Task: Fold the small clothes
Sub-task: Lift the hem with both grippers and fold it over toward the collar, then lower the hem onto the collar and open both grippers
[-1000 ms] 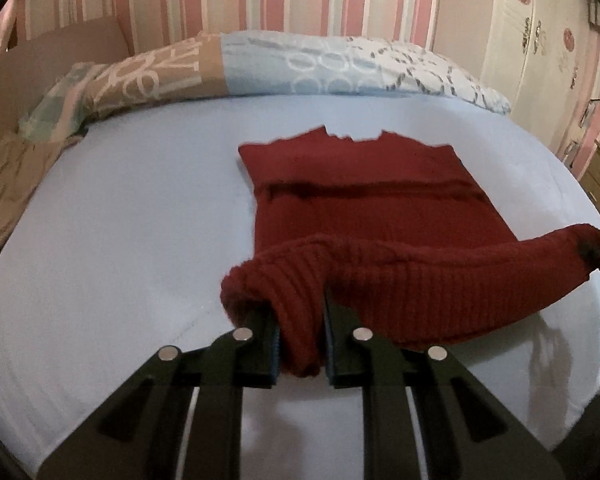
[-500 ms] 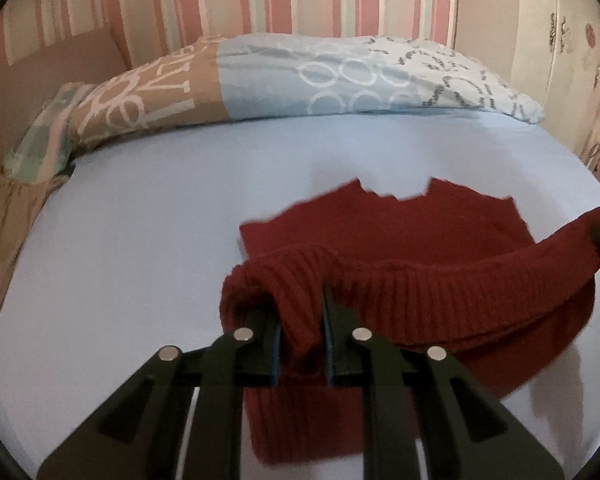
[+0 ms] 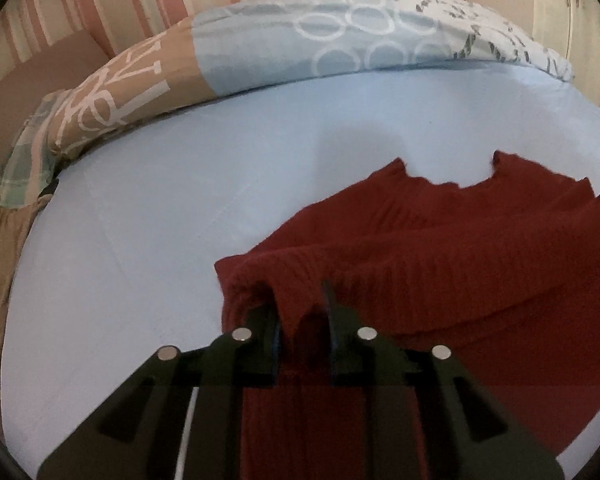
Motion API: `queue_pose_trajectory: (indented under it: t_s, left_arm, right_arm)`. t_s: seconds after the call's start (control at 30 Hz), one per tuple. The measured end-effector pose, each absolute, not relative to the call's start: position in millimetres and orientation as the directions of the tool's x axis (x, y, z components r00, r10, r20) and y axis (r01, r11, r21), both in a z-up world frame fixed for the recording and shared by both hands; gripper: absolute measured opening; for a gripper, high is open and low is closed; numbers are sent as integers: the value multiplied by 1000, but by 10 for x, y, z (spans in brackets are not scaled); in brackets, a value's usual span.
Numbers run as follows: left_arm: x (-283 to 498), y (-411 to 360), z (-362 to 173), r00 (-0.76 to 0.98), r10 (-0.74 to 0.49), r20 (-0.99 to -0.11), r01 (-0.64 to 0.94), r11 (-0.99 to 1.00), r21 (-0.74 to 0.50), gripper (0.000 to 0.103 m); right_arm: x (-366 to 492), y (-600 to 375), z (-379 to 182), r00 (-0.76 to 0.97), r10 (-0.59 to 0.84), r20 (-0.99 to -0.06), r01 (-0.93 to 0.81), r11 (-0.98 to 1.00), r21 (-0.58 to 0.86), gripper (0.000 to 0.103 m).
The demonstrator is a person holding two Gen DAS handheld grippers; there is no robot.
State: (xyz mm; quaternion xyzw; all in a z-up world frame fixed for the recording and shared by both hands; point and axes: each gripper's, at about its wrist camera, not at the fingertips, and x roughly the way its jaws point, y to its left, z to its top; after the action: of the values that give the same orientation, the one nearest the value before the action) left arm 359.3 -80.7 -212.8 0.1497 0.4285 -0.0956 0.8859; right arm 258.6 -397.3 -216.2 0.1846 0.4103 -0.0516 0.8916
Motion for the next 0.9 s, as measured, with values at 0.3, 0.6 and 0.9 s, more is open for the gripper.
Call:
queue_pose_trajectory:
  t_s: [0.3,0.6,0.9]
  left_arm:
    - [3655,-457,-1806,661,-23,-750,222,961,165,82]
    - [3276,-580,-1810,649,-101,-754,303,944,134,82]
    - [3693,-896,-2082,576,-68,-815,339,927,162,82]
  right_arm:
    - [2355,-4069,-1796,748,83,-658,192,923,335,56]
    - [2352,-3857,-1829,720,94,-688,114,962,250,62]
    - [2981,-3640,-2124,632,91,-769,112,972,207,56]
